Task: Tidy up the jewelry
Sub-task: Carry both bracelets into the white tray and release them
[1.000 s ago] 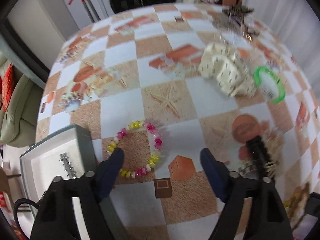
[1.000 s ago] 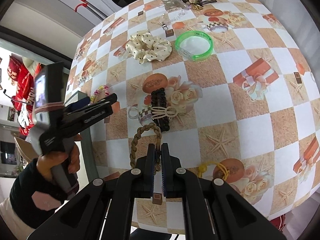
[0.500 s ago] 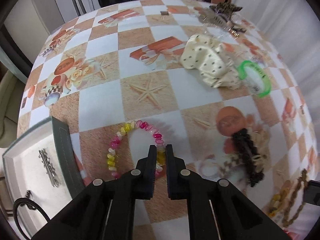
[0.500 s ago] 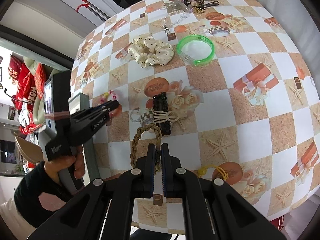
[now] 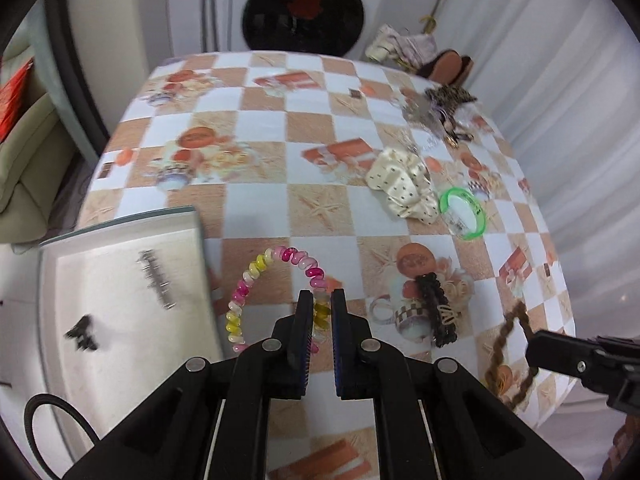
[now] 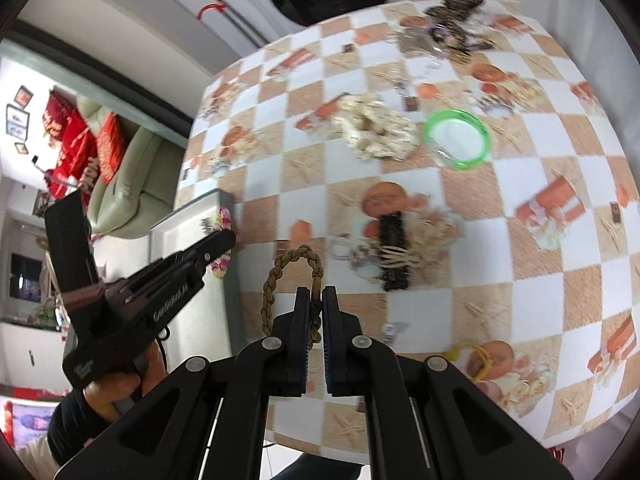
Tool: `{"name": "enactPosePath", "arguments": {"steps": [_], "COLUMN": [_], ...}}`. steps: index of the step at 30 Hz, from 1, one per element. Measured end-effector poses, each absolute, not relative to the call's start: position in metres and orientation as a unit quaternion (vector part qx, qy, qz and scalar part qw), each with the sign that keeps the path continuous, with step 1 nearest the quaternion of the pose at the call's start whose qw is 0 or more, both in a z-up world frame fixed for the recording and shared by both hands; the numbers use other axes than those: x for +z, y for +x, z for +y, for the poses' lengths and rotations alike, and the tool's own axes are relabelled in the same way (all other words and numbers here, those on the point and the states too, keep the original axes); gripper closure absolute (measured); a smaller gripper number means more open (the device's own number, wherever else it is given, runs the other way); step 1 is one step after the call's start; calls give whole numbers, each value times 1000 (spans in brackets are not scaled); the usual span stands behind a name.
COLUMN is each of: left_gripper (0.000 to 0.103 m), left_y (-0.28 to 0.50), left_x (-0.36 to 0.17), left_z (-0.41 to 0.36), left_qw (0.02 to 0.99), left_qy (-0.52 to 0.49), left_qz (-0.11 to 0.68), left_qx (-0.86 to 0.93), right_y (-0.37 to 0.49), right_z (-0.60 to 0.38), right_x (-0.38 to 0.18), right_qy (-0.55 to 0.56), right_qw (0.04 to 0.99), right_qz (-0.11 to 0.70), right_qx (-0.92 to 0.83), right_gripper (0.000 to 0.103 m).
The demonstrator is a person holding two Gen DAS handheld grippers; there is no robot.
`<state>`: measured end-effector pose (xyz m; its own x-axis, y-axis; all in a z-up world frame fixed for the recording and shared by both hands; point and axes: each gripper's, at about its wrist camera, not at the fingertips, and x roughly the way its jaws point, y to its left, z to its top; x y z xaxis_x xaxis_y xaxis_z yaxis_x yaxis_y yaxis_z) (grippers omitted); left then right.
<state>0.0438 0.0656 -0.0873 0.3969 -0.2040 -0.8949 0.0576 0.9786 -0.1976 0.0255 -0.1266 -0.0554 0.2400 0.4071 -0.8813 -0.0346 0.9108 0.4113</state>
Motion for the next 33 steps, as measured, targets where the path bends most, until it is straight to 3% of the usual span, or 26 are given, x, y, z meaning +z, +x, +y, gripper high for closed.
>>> {"name": "enactPosePath", "arguments": {"steps": [12, 19, 33], "left_gripper": [90, 90, 90], "left_y": [-8, -27, -18], "left_x": [-64, -77, -144], "left_z": [158, 215, 249], "left_qw": [845, 836, 812], "left_qy": [-108, -132, -136], "left_qz": [523, 523, 546], "left_qx": [26, 101, 156], "right_y": [49, 81, 123], "right_z": [-23, 59, 143], "right_x": [-27, -22, -139], "right_qy": [117, 84, 15], "right_qw": [760, 750, 717], "right_qz": [589, 578, 629], "right_qx": [249, 311, 300], "right_gripper": [97, 97, 97]}}
